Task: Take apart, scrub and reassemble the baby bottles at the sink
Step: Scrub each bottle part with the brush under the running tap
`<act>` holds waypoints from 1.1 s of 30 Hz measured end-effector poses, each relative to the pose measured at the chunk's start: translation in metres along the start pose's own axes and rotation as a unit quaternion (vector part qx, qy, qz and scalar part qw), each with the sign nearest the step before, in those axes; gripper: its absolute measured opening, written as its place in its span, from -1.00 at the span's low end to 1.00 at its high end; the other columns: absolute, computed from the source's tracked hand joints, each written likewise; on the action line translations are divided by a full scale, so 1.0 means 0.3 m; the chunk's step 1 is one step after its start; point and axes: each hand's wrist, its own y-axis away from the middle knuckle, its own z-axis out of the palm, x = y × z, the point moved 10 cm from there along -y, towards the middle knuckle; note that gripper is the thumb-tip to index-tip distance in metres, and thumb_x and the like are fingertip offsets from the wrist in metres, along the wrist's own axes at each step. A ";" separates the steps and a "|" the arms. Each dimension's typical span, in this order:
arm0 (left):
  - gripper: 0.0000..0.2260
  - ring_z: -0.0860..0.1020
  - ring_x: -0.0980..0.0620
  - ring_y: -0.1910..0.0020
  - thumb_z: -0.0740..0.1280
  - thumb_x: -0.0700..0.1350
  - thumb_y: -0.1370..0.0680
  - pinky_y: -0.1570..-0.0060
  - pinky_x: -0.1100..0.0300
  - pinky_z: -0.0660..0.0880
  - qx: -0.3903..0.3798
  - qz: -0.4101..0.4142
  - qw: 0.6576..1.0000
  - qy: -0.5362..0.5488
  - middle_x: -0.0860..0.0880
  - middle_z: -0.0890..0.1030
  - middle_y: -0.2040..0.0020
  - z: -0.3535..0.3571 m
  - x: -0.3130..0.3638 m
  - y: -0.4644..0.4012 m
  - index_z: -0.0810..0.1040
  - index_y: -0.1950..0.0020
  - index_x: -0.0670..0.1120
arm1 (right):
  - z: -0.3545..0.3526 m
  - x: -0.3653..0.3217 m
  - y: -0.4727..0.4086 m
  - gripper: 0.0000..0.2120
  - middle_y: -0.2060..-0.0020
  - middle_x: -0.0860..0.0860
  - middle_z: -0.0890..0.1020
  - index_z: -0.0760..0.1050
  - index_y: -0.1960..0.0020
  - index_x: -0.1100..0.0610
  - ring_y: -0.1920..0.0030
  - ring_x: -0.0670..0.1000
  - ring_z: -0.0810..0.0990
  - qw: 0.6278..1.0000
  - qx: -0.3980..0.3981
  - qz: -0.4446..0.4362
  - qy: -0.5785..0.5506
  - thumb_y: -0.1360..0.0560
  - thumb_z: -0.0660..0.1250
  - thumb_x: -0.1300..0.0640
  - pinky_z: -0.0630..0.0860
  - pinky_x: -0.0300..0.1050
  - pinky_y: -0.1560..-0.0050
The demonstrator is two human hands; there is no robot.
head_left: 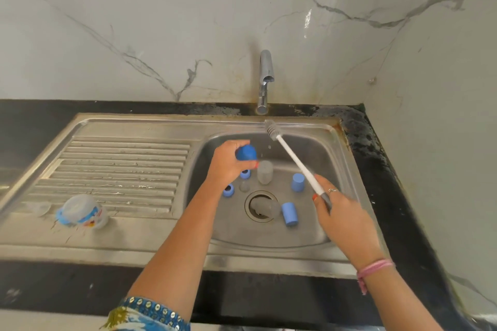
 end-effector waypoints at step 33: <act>-0.65 0.46 -0.12 -0.12 0.36 -0.13 -0.54 -0.14 0.12 0.43 0.078 -0.101 0.950 -0.284 -0.17 0.36 -0.22 -0.567 -0.417 0.443 0.41 -0.27 -0.23 | 0.399 -0.426 0.273 -0.72 0.11 0.12 0.59 0.36 -0.31 0.03 0.11 0.28 0.59 0.993 -0.037 0.049 0.100 -0.64 0.08 0.04 0.48 0.05 0.13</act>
